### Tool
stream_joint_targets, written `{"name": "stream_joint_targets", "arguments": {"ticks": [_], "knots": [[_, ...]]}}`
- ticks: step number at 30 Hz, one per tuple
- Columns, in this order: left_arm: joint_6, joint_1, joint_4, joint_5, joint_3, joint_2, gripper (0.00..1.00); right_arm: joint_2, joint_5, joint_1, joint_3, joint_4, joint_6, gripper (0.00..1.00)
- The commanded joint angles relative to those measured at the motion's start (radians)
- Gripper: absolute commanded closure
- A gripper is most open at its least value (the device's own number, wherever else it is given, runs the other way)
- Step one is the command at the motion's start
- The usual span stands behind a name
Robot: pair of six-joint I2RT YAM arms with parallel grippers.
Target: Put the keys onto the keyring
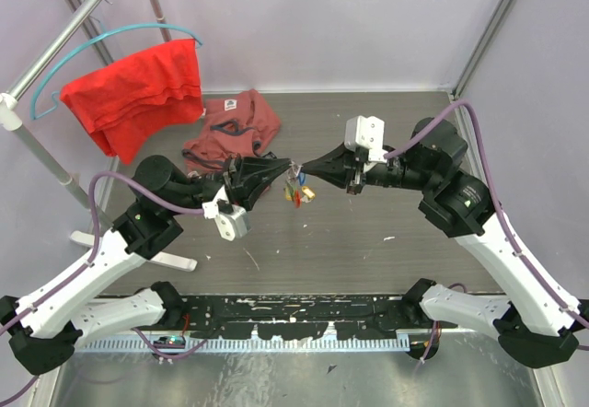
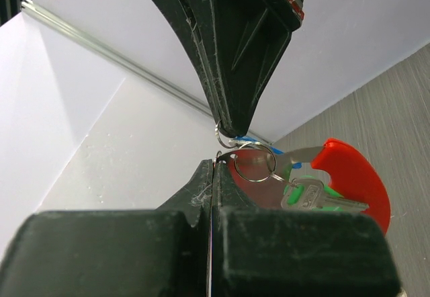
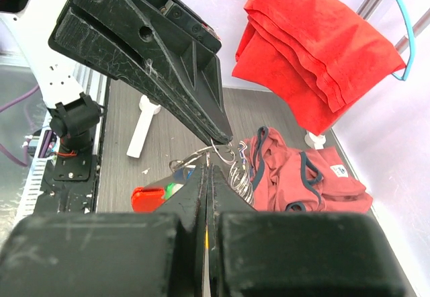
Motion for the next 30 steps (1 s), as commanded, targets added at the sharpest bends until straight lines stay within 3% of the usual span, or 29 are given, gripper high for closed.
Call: {"name": "stream_joint_targets", "arguments": {"ticks": [1,30], "knots": [[-0.010,0.004,0.048,0.010,0.021,0.003,1.00,0.011,-0.028,0.004,0.039,0.068,0.013,0.99],[-0.016,0.003,0.041,0.036,0.025,0.002,1.00,0.002,0.090,0.003,0.001,0.096,0.033,0.99]]}}
